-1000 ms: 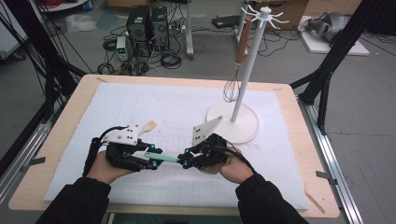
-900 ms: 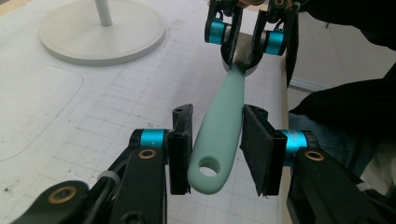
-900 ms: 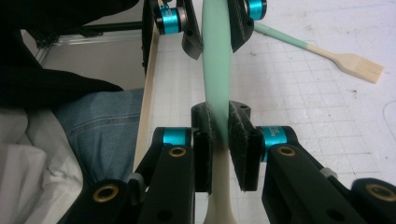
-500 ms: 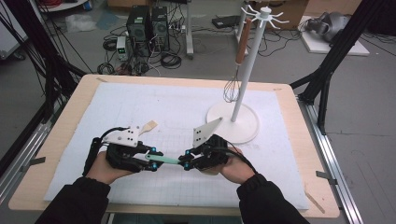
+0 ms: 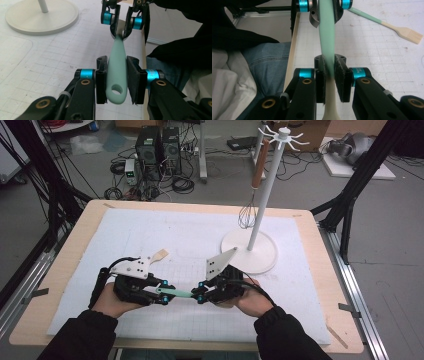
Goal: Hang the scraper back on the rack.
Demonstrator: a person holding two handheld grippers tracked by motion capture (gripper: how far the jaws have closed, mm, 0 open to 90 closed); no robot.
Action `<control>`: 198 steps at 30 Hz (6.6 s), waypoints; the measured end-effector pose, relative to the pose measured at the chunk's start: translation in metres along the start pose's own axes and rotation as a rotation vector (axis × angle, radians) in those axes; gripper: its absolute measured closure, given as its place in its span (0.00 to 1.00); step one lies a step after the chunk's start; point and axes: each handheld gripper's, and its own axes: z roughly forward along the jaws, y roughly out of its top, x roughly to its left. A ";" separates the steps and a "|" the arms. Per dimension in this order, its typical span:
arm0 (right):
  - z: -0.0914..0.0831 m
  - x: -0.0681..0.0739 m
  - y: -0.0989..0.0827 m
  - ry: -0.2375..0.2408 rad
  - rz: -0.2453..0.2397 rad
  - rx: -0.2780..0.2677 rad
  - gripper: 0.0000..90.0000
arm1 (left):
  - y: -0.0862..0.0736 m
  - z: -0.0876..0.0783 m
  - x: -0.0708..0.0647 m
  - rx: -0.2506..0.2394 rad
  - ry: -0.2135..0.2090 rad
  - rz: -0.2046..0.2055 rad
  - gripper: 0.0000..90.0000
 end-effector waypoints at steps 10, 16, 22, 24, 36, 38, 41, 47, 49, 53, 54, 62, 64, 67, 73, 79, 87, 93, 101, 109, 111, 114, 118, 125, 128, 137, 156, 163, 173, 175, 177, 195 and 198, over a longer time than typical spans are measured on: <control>0.000 0.001 -0.001 0.002 -0.012 -0.002 0.89 | 0.001 0.001 -0.001 0.008 -0.017 0.007 0.81; -0.001 0.001 -0.002 0.002 -0.012 0.002 0.89 | 0.001 0.002 -0.001 0.008 -0.023 0.008 0.82; -0.001 0.001 -0.002 0.003 -0.015 0.006 0.89 | 0.002 0.001 -0.001 0.018 -0.025 0.017 0.82; 0.000 0.001 -0.002 0.004 -0.016 0.006 0.89 | 0.002 0.002 -0.002 0.018 -0.028 0.015 0.82; 0.000 0.002 -0.002 0.004 -0.021 0.012 0.89 | 0.003 0.002 -0.003 0.022 -0.027 0.032 0.83; 0.000 0.002 -0.001 0.004 -0.026 0.014 0.89 | 0.003 0.002 -0.003 0.020 -0.026 0.031 0.83; 0.000 0.002 0.000 0.002 -0.029 0.023 0.89 | 0.004 0.001 -0.003 0.023 -0.024 0.031 0.83; 0.002 0.001 0.000 0.015 -0.021 0.027 0.83 | 0.005 0.000 -0.004 0.022 -0.037 0.040 0.84; 0.003 0.000 0.000 0.028 -0.017 0.032 0.82 | 0.005 0.000 -0.004 0.022 -0.035 0.040 0.84; 0.008 0.000 0.002 0.043 -0.013 0.043 0.82 | 0.006 0.000 -0.005 0.020 -0.038 0.048 0.84; 0.009 0.000 0.003 0.053 -0.018 0.042 0.82 | 0.007 0.000 -0.005 0.020 -0.039 0.047 0.84; 0.013 0.002 0.007 0.053 -0.051 0.057 1.00 | 0.008 0.000 -0.006 0.005 -0.050 0.052 0.91; 0.012 0.003 0.008 0.061 -0.049 0.041 1.00 | 0.009 0.001 -0.007 0.002 -0.046 0.054 0.91; 0.013 0.004 0.010 0.075 -0.045 0.041 1.00 | 0.010 0.001 -0.007 0.004 -0.033 0.051 0.91; 0.012 0.002 0.007 0.050 -0.016 0.043 0.84 | 0.013 0.000 -0.006 0.001 -0.026 0.049 0.91; 0.018 0.004 0.007 0.012 -0.037 0.066 0.87 | 0.020 -0.002 -0.008 -0.016 -0.025 0.057 0.91; 0.017 0.006 0.006 -0.013 -0.041 0.067 0.94 | 0.023 -0.004 -0.008 -0.036 -0.008 0.056 0.90; 0.010 0.003 -0.002 -0.019 0.009 0.002 0.94 | 0.019 -0.009 -0.006 -0.076 0.040 0.016 0.71; -0.012 -0.003 -0.012 -0.071 0.089 -0.104 0.94 | 0.011 -0.014 -0.005 -0.104 0.110 -0.019 0.59; -0.034 -0.008 -0.020 -0.119 0.144 -0.164 0.94 | 0.002 -0.018 -0.006 -0.121 0.184 -0.055 0.46; -0.040 -0.009 -0.022 -0.132 0.151 -0.177 0.94 | 0.000 -0.019 -0.006 -0.121 0.203 -0.064 0.43; -0.046 -0.009 -0.022 -0.154 0.162 -0.186 0.94 | -0.002 -0.021 -0.007 -0.124 0.221 -0.069 0.42; -0.056 -0.010 -0.022 -0.173 0.172 -0.210 0.94 | -0.005 -0.025 -0.007 -0.122 0.252 -0.075 0.38; -0.073 -0.013 -0.021 -0.208 0.186 -0.243 0.94 | -0.011 -0.030 -0.008 -0.120 0.295 -0.090 0.34; -0.081 -0.014 -0.019 -0.223 0.188 -0.251 0.94 | -0.014 -0.031 -0.008 -0.114 0.308 -0.093 0.33; -0.101 -0.015 -0.011 -0.267 0.188 -0.288 0.94 | -0.022 -0.033 -0.008 -0.114 0.339 -0.104 0.33; -0.142 -0.019 0.003 -0.344 0.177 -0.321 0.94 | -0.028 -0.035 -0.006 -0.115 0.370 -0.116 0.31; -0.155 -0.022 0.006 -0.370 0.179 -0.339 0.94 | -0.029 -0.035 -0.005 -0.118 0.375 -0.120 0.31; -0.173 -0.029 0.010 -0.421 0.192 -0.352 0.94 | -0.030 -0.037 -0.004 -0.115 0.379 -0.121 0.30; -0.176 -0.031 0.010 -0.434 0.185 -0.351 0.94 | -0.030 -0.037 -0.004 -0.116 0.381 -0.123 0.30; -0.179 -0.031 0.011 -0.436 0.197 -0.356 0.94 | -0.031 -0.037 -0.004 -0.114 0.382 -0.123 0.30; -0.203 -0.046 0.016 -0.507 0.224 -0.376 0.94 | -0.030 -0.038 -0.004 -0.124 0.381 -0.128 0.30; -0.206 -0.048 0.018 -0.515 0.232 -0.378 0.94 | -0.030 -0.038 -0.004 -0.125 0.382 -0.129 0.30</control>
